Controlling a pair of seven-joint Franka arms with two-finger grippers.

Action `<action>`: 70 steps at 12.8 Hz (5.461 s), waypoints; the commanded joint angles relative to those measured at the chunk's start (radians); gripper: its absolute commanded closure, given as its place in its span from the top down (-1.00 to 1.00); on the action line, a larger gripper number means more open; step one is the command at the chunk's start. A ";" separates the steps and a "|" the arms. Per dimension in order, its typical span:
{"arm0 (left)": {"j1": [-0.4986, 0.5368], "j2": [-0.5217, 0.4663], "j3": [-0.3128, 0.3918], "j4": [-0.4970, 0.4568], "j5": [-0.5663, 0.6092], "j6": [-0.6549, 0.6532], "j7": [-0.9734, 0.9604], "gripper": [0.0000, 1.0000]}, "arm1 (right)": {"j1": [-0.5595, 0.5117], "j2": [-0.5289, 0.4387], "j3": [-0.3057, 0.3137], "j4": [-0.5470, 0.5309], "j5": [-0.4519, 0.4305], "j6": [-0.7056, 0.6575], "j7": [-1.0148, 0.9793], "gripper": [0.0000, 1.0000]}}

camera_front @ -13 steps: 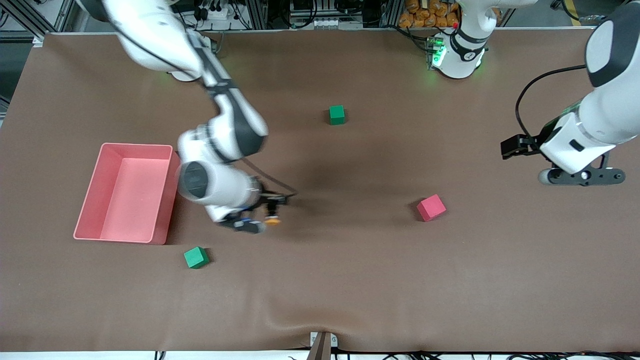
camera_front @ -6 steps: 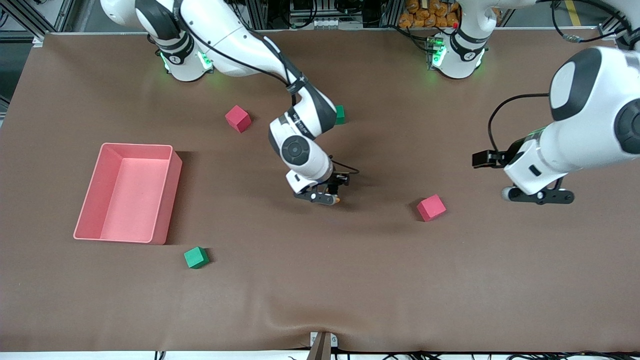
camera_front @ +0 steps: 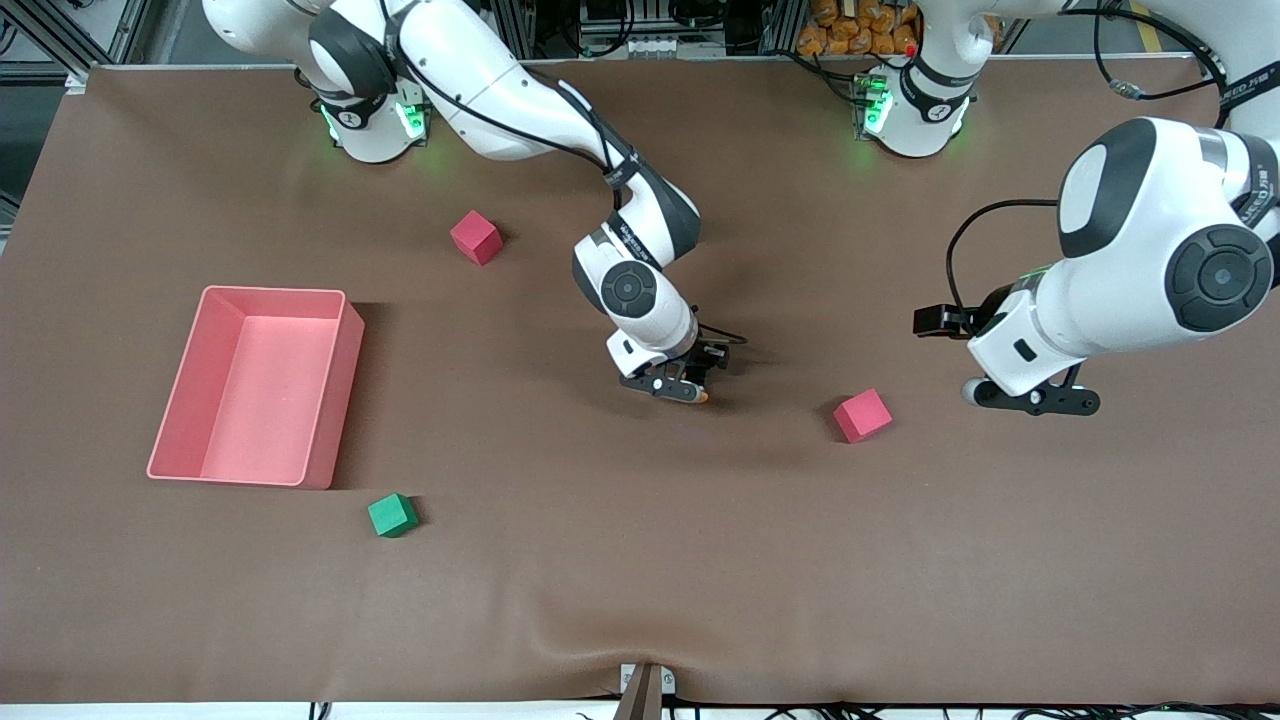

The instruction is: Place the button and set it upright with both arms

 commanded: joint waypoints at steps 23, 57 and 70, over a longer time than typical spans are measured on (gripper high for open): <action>-0.389 0.395 0.004 0.190 -0.113 0.194 -0.577 1.00 | -0.719 -0.453 -0.034 0.223 -0.231 -0.948 -0.608 1.00; -0.396 0.647 0.025 0.251 -0.273 0.317 -0.332 0.12 | -0.833 -0.950 0.015 -0.098 -0.405 -0.988 -0.701 1.00; -0.549 0.463 0.035 0.251 -0.117 0.332 -0.868 -1.00 | -0.851 -0.947 0.015 -0.098 -0.417 -0.986 -0.703 1.00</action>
